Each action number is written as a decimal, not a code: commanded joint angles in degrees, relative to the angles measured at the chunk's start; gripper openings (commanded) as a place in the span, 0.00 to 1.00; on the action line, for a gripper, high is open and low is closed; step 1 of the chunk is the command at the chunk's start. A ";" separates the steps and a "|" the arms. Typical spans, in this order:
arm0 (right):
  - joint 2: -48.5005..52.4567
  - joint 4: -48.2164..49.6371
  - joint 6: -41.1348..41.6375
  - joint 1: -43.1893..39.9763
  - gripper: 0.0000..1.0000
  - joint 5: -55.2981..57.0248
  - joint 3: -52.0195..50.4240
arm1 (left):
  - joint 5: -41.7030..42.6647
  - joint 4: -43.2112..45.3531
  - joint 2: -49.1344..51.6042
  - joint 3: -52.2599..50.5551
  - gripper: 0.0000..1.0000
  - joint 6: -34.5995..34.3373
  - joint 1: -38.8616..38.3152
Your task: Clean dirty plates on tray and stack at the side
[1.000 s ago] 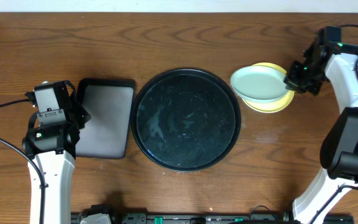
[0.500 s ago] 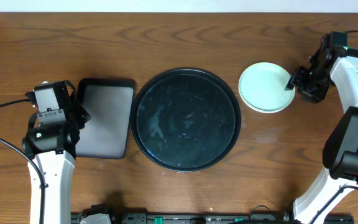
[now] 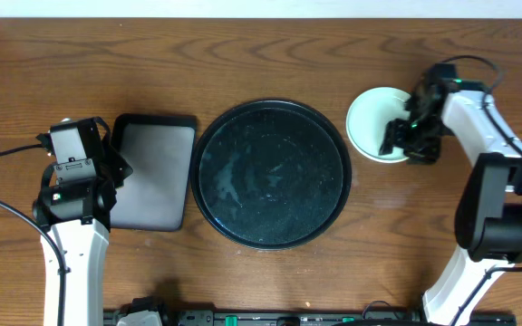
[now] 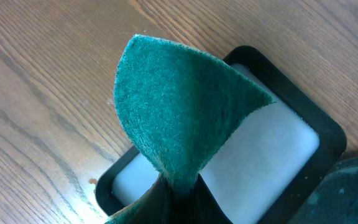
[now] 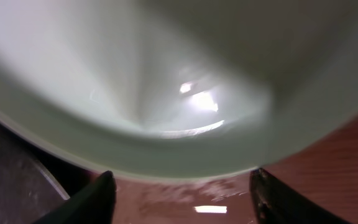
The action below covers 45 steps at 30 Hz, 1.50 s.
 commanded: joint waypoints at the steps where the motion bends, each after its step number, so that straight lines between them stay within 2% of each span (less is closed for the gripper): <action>1: -1.70 -0.68 -1.49 5.25 0.61 -1.11 -0.39 | -0.50 0.04 -0.33 -0.02 0.08 -0.33 0.17; 5: -1.70 0.98 -1.49 11.10 0.59 -1.09 -0.39 | -0.50 0.07 -0.33 -0.02 0.08 -0.33 0.17; 16: -1.70 7.80 -0.28 28.30 0.60 -1.33 -0.39 | -0.50 0.07 -0.33 -0.02 0.08 -0.35 0.17; 23: -1.70 8.17 -7.02 43.12 0.61 -1.33 -0.39 | -0.50 0.07 -0.33 -0.02 0.08 -0.33 0.17; 27: -1.70 8.37 -11.58 50.31 0.56 -0.96 -0.39 | -0.50 0.07 -0.33 -0.02 0.08 -0.33 0.17; 30: -1.70 9.11 -12.87 55.28 0.51 3.37 -0.39 | -0.50 0.07 -0.33 -0.02 0.08 -0.33 0.17; 36: -1.70 10.71 -12.83 61.57 0.47 13.81 -0.42 | -0.50 0.07 -0.33 -0.02 0.08 -0.33 0.17; 45: -1.68 14.97 -9.01 65.75 0.42 12.15 -2.27 | -0.50 0.07 -0.33 -0.02 0.08 -0.33 0.17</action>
